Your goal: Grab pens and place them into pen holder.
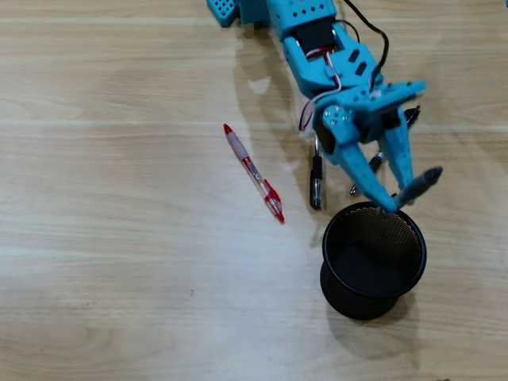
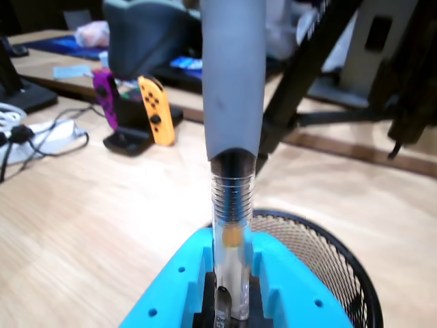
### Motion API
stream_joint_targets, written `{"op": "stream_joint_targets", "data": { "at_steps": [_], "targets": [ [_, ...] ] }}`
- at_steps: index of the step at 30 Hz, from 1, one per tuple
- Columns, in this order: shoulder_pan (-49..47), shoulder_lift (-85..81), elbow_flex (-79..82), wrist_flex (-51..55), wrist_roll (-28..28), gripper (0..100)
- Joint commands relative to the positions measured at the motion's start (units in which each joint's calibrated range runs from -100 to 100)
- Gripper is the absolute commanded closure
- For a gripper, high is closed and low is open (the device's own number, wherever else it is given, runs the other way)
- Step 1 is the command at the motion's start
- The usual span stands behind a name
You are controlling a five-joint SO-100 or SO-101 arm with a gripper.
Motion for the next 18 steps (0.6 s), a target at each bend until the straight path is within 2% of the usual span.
{"op": "stream_joint_targets", "data": {
  "at_steps": [1, 12, 18],
  "targets": [
    [2.1, 3.0, -4.9, -1.2, -0.6, 97],
    [2.7, 8.6, -4.9, -1.3, -3.4, 97],
    [2.8, 8.1, -5.0, -1.3, -3.4, 87]
  ]
}}
